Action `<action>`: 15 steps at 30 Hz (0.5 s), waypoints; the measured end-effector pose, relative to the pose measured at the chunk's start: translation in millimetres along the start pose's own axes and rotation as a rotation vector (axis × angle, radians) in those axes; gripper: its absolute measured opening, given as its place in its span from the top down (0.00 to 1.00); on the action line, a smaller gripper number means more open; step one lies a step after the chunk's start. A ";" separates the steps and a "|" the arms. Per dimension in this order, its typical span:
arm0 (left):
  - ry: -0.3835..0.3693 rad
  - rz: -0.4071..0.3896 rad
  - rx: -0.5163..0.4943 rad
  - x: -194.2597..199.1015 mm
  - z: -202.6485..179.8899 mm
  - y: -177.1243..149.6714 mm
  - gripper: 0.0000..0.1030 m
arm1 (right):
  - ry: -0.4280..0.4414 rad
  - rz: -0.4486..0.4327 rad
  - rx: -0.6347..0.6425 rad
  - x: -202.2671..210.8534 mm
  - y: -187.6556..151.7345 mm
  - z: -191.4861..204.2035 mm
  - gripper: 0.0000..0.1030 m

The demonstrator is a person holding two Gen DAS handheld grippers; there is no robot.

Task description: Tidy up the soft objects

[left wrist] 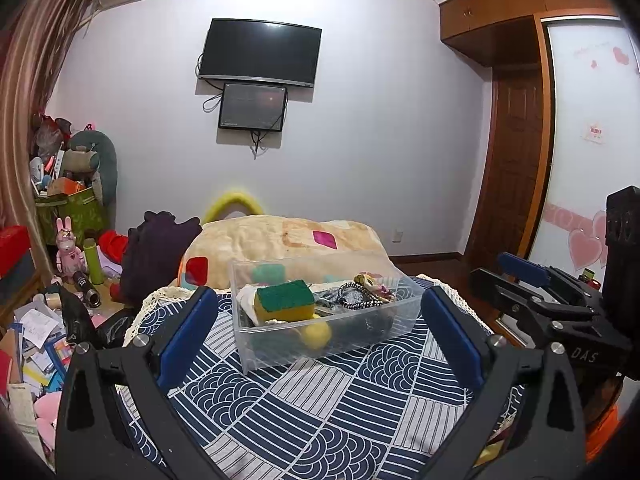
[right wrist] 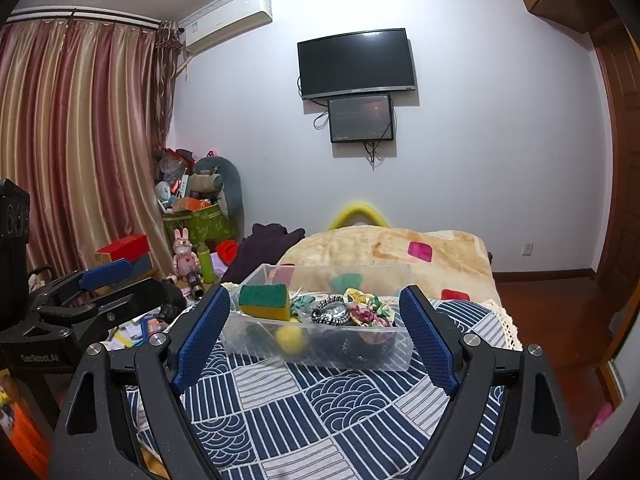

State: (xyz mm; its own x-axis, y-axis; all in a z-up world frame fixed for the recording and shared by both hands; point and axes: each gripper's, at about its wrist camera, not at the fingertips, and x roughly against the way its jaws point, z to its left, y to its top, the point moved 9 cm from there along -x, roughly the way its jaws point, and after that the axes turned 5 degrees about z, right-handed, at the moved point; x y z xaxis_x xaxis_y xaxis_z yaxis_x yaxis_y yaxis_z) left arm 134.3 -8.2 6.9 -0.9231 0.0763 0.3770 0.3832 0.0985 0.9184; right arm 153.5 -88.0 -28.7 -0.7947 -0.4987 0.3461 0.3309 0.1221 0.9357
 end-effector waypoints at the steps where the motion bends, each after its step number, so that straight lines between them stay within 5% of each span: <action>1: -0.002 -0.001 -0.001 0.2 0.0 0.2 0.00 | 0.000 0.000 -0.001 -0.1 -0.2 -0.8 0.17; 15: -0.014 0.016 0.013 -2.4 -1.2 -1.1 0.00 | 0.005 -0.004 -0.001 -0.4 -0.3 -2.1 0.17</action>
State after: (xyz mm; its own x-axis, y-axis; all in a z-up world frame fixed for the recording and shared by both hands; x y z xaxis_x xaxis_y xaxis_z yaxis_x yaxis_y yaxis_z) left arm 136.1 -9.7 5.1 -0.9162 0.0922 0.3900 0.3986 0.1100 0.9105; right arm 154.7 -89.6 -29.2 -0.7932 -0.5035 0.3424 0.3285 0.1195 0.9369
